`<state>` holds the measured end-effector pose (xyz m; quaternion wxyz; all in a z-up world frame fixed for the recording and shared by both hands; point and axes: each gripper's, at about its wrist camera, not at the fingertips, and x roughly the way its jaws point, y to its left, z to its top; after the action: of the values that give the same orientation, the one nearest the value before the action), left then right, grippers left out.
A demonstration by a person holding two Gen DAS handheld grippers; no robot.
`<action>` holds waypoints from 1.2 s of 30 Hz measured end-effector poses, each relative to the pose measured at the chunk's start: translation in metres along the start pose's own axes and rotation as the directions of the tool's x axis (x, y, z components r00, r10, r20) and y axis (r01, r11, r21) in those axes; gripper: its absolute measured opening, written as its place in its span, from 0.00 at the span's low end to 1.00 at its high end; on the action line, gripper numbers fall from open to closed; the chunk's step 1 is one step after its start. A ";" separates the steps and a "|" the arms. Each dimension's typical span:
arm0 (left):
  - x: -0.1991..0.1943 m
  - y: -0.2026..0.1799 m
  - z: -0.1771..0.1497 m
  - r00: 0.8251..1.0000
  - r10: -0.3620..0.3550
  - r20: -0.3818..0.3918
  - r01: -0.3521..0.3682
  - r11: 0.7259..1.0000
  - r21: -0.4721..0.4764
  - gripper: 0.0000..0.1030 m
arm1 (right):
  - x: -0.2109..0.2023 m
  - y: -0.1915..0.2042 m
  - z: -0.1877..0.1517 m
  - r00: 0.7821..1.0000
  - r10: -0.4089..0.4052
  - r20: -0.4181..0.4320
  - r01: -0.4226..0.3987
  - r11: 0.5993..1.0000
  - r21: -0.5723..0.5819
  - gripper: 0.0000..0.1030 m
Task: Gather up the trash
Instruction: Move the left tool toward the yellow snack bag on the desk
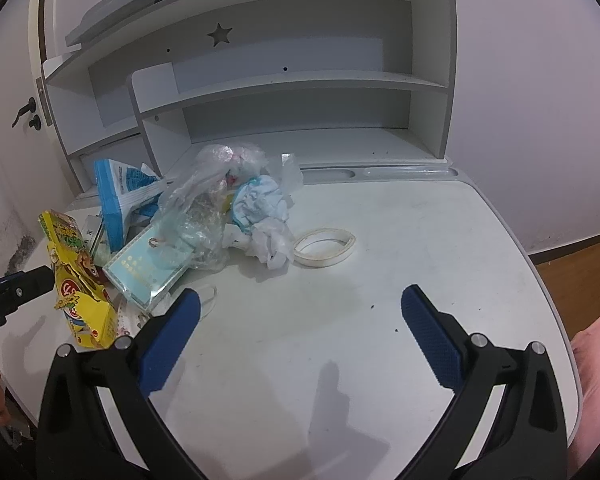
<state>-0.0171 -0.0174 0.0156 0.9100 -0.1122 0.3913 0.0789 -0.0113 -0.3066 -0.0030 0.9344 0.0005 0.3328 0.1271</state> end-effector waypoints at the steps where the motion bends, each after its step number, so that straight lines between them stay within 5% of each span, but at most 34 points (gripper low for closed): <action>1: 0.000 0.000 0.000 1.000 -0.001 0.000 0.001 1.000 0.000 0.94 | 0.000 0.000 0.000 1.000 0.002 0.002 -0.002 1.000 -0.004 0.95; 21: -0.012 -0.005 -0.003 0.998 -0.016 0.055 0.018 0.999 -0.037 0.94 | -0.009 -0.007 0.000 0.999 0.004 0.040 -0.004 1.000 0.013 0.95; 27: -0.001 -0.028 0.002 0.997 0.026 0.066 -0.027 1.000 0.015 0.93 | -0.012 -0.025 -0.002 0.998 -0.018 0.063 0.016 0.999 0.029 0.95; 28: 0.002 -0.032 0.004 0.997 0.035 0.066 -0.037 0.999 0.024 0.90 | -0.010 -0.028 -0.002 0.999 -0.026 0.038 0.025 0.999 0.026 0.95; 31: 0.015 -0.033 0.006 0.999 0.041 0.030 -0.042 0.998 0.035 0.59 | -0.006 -0.036 0.000 0.999 -0.031 0.013 0.031 0.999 0.024 0.95; 36: 0.029 -0.016 0.008 0.998 -0.052 -0.024 0.052 0.998 -0.026 0.13 | -0.002 -0.033 0.010 1.000 0.009 0.007 -0.010 1.000 0.011 0.95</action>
<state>0.0119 -0.0287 0.0025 0.9053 -0.1349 0.3986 0.0587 0.0014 -0.3384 0.0029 0.9348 0.0077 0.3304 0.1297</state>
